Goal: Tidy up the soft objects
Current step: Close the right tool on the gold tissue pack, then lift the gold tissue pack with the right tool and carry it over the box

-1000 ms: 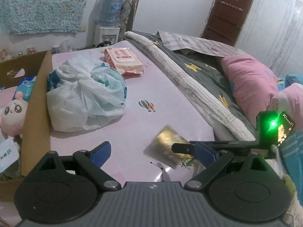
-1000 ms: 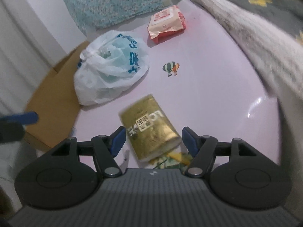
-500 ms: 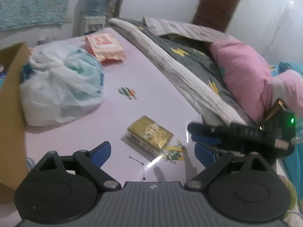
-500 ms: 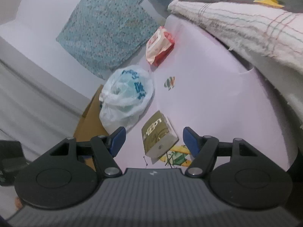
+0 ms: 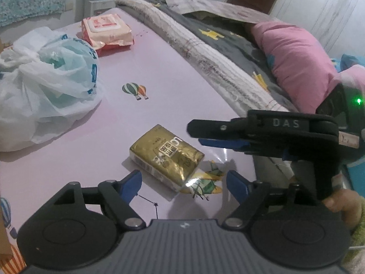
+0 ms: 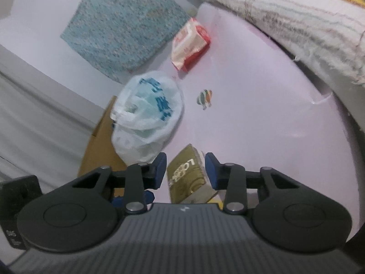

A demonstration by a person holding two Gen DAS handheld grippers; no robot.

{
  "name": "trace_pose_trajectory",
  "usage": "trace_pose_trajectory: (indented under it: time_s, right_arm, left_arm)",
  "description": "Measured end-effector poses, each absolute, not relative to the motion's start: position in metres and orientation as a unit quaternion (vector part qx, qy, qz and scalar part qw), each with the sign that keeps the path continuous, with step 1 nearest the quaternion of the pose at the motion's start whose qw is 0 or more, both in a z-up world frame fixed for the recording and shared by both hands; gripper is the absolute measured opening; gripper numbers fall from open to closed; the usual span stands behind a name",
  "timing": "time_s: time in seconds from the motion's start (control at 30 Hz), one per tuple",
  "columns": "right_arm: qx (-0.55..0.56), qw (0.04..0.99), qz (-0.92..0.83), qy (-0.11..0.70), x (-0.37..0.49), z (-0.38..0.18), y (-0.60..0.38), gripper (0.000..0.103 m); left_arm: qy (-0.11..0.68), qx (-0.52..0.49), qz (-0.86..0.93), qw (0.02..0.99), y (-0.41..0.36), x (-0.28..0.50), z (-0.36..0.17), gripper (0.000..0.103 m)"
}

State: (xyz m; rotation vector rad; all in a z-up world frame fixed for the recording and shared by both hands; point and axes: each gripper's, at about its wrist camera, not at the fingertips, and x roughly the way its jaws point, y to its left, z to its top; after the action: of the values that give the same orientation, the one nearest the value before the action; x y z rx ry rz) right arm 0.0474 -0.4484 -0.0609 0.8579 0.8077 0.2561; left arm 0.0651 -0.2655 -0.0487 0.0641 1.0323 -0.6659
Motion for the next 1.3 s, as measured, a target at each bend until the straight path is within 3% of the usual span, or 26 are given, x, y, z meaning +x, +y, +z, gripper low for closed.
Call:
trace_pose_trajectory:
  time_s: [0.4,0.67,1.3]
  right_arm:
    - [0.403,0.802,0.122,0.423,0.057,-0.079,-0.437,0.031]
    - [0.411,0.795,0.139,0.424,0.058,-0.082,-0.434,0.031]
    - [0.411,0.807,0.165,0.391,0.035,-0.035,-0.422,0.032]
  left_arm:
    - [0.51,0.047,-0.305,0.803,-0.282,0.086,-0.07,0.082]
    - [0.499,0.065,-0.292,0.813,-0.284,0.089,-0.077,0.073]
    - [0.434,0.067,-0.311,0.843,-0.266,0.058,-0.031,0.072]
